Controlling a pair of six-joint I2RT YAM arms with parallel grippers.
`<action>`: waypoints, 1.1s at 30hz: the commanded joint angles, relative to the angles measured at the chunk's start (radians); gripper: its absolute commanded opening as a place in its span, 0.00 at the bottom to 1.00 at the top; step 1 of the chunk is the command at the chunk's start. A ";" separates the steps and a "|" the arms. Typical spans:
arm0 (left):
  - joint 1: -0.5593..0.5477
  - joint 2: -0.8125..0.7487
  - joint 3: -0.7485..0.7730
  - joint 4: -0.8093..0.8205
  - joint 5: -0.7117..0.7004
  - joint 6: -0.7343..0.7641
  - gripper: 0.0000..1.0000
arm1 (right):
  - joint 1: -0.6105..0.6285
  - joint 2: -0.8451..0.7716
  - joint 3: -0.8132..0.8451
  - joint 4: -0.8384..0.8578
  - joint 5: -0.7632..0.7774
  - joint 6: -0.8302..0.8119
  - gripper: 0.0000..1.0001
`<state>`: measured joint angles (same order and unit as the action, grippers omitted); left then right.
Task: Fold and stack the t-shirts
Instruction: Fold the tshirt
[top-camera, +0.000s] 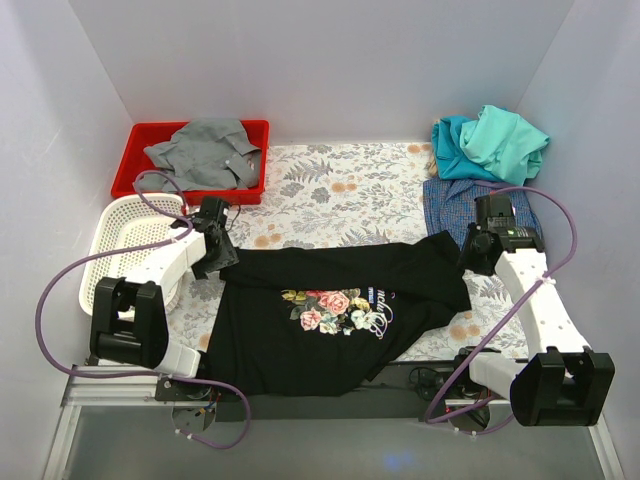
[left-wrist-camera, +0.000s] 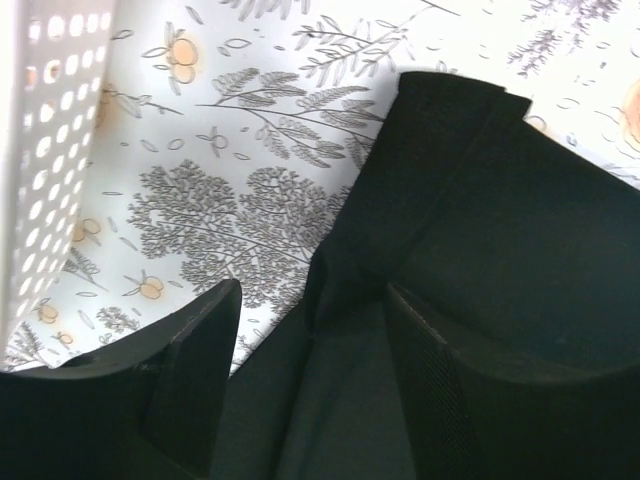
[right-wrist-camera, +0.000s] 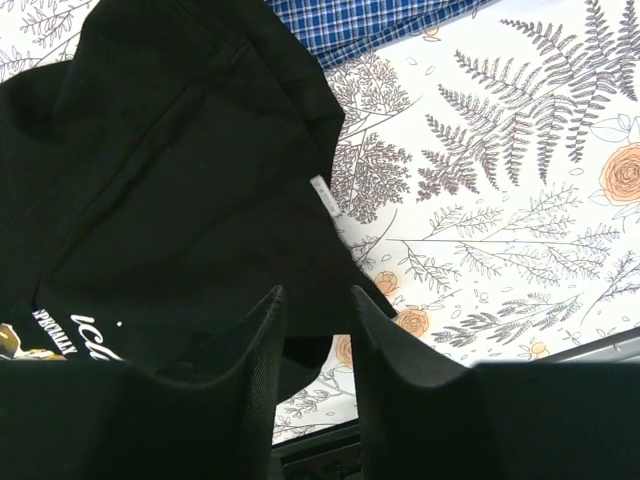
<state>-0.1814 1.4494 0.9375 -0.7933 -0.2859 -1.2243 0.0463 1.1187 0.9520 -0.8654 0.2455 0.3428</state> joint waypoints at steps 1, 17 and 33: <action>0.000 -0.030 0.040 -0.014 -0.094 -0.007 0.58 | 0.000 -0.002 0.072 0.011 0.047 -0.008 0.39; -0.006 0.178 0.208 0.235 0.367 0.077 0.51 | 0.001 0.262 0.080 0.332 -0.238 -0.056 0.33; -0.009 0.402 0.202 0.195 0.251 0.094 0.47 | 0.003 0.544 0.117 0.427 -0.197 -0.059 0.31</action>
<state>-0.1902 1.7977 1.1362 -0.5720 0.0753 -1.1389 0.0479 1.6295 1.0180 -0.4751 -0.0017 0.2878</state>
